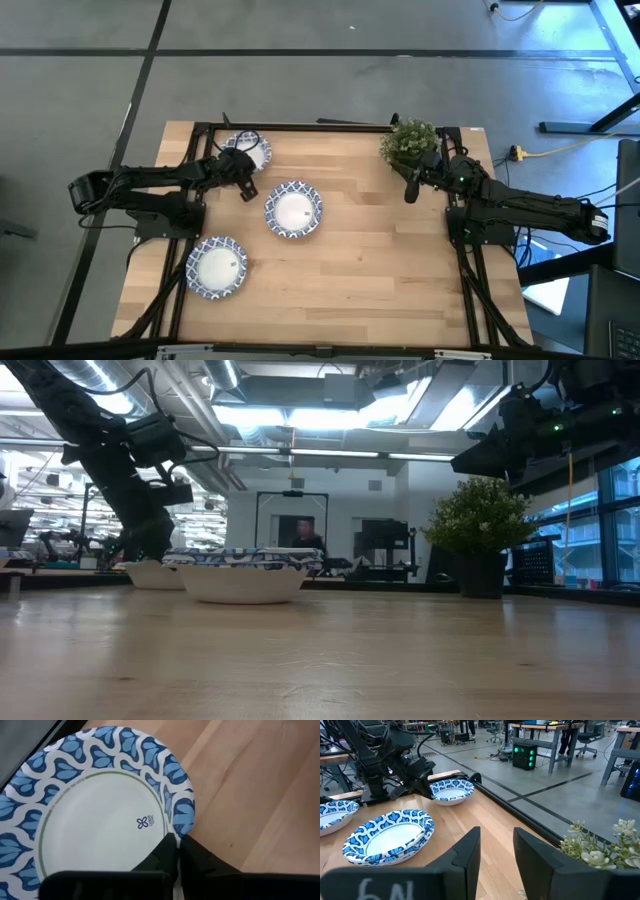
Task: Nest bowls inside each other
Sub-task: Stack the white patterned bowl on the other white patterned bowls
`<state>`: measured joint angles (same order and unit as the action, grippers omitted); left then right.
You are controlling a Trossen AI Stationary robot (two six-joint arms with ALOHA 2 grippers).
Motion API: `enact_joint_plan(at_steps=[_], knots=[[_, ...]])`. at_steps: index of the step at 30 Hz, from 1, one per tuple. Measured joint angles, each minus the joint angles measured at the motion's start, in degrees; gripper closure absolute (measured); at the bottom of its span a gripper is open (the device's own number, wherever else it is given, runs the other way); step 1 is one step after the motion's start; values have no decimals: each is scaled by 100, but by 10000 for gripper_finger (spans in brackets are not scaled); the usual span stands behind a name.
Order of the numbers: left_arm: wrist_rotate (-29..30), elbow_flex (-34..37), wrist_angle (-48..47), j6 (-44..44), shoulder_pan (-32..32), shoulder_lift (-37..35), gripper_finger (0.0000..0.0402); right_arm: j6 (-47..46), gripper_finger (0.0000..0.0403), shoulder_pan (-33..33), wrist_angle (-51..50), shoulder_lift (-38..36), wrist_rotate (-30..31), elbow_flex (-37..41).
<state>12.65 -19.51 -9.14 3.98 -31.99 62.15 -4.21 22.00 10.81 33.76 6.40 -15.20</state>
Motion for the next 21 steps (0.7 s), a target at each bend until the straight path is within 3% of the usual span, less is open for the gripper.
enact_joint_plan(at_steps=[9, 16, 21], knots=[[-325, 2, 277, -87, 0, -138, 398, 2, 286, 2, 0, 0, 2, 0], [-702, 2, 451, -210, 0, -638, 400, 2, 286, 0, 0, 0, 0, 0], [-1389, 2, 469, -504, 52, -983, 400, 20, 286, 2, 0, 0, 2, 0]])
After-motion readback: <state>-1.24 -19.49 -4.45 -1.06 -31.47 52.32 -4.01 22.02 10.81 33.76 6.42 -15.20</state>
